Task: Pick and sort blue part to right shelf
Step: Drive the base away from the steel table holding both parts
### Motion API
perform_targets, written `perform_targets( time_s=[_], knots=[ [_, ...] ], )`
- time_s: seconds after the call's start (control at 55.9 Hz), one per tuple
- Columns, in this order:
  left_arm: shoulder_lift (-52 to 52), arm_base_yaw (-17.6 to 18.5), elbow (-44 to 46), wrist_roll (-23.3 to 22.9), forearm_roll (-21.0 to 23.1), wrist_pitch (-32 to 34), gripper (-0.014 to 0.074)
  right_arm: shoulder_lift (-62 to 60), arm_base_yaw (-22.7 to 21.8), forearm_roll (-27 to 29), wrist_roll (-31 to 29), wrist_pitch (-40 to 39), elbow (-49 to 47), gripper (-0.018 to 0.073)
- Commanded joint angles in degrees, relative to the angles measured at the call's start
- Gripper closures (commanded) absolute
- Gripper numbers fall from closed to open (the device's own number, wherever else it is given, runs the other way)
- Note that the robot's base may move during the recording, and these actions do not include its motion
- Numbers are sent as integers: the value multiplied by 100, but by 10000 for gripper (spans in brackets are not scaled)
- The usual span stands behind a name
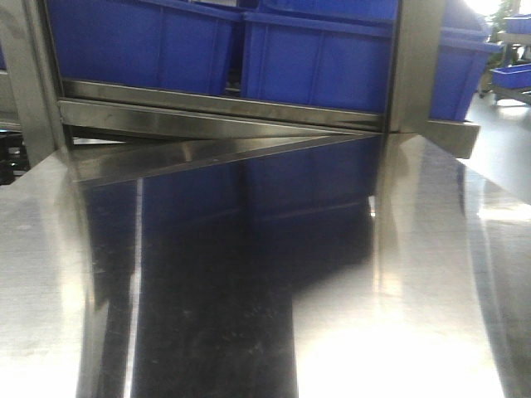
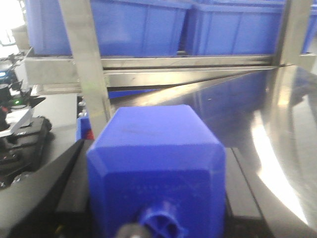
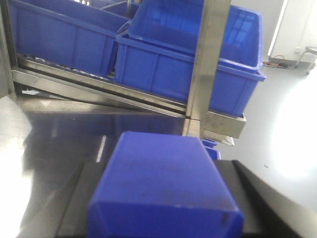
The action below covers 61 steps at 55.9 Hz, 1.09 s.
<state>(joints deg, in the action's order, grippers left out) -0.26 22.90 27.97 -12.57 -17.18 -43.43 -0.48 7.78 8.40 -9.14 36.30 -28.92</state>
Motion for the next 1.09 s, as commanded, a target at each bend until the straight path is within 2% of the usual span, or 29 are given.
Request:
perform_targets(
  time_s=[0.0, 1.074],
  knots=[
    [-133, 29, 148, -51, -81, 498, 264, 102, -6, 45, -5, -478, -141, 446],
    [-124, -86, 148, -51, 5, 498, 264, 102, -6, 45, -5, -394, -141, 446]
  ],
)
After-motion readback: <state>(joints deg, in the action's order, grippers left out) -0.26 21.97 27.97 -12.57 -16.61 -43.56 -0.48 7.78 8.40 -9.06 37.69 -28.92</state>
